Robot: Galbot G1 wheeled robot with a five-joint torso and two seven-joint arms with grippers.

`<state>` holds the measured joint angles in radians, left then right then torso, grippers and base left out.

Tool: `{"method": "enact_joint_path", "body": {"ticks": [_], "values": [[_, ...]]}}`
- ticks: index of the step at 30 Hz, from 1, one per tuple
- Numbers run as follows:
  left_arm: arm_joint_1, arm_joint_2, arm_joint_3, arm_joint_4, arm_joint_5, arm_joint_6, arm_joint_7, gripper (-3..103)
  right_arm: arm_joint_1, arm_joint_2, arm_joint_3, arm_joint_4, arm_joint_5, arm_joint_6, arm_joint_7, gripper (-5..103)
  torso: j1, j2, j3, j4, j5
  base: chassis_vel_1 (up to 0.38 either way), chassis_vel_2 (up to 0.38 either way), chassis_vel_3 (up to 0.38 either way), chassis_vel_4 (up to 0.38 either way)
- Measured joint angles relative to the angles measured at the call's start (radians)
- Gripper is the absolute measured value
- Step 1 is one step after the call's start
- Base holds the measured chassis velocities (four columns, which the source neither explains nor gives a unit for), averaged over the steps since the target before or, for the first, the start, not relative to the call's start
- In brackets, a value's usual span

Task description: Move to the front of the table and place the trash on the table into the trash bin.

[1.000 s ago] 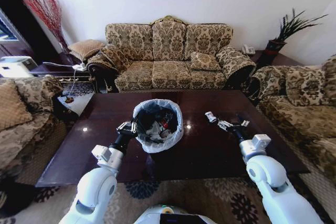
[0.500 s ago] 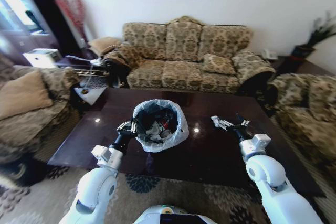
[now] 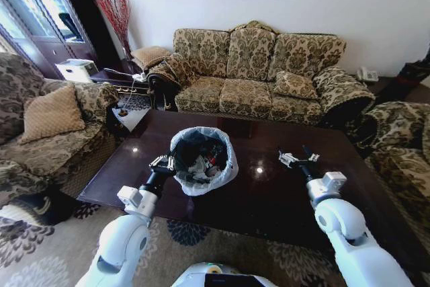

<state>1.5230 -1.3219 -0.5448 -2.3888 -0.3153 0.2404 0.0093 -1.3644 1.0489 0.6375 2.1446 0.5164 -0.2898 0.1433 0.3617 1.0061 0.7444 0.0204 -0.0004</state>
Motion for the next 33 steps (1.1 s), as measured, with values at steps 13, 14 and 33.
{"method": "enact_joint_path", "body": {"ticks": [13, 14, 33], "values": [[0.000, 0.000, 0.000, 0.000, 0.000, 0.000, 0.000, 3, 0.000, 0.000, 0.000, 0.001, 0.000, 0.000, 0.000, 100, 0.000, 0.000, 0.000, 0.0000, 0.0004, 0.000, 0.000, 0.000, 0.000], [0.000, 0.000, 0.000, 0.000, -0.001, 0.000, 0.000, 3, 0.000, 0.000, 0.000, 0.001, 0.000, 0.000, 0.000, 100, 0.000, 0.000, 0.000, 0.0000, 0.0004, 0.000, 0.000, 0.000, 0.000], [0.000, 0.000, 0.000, 0.000, -0.001, 0.000, 0.000, 3, 0.000, 0.000, 0.000, 0.001, 0.000, 0.000, 0.000, 100, 0.000, 0.000, 0.000, 0.0001, 0.0003, 0.000, 0.000, 0.000, 0.000]]}}
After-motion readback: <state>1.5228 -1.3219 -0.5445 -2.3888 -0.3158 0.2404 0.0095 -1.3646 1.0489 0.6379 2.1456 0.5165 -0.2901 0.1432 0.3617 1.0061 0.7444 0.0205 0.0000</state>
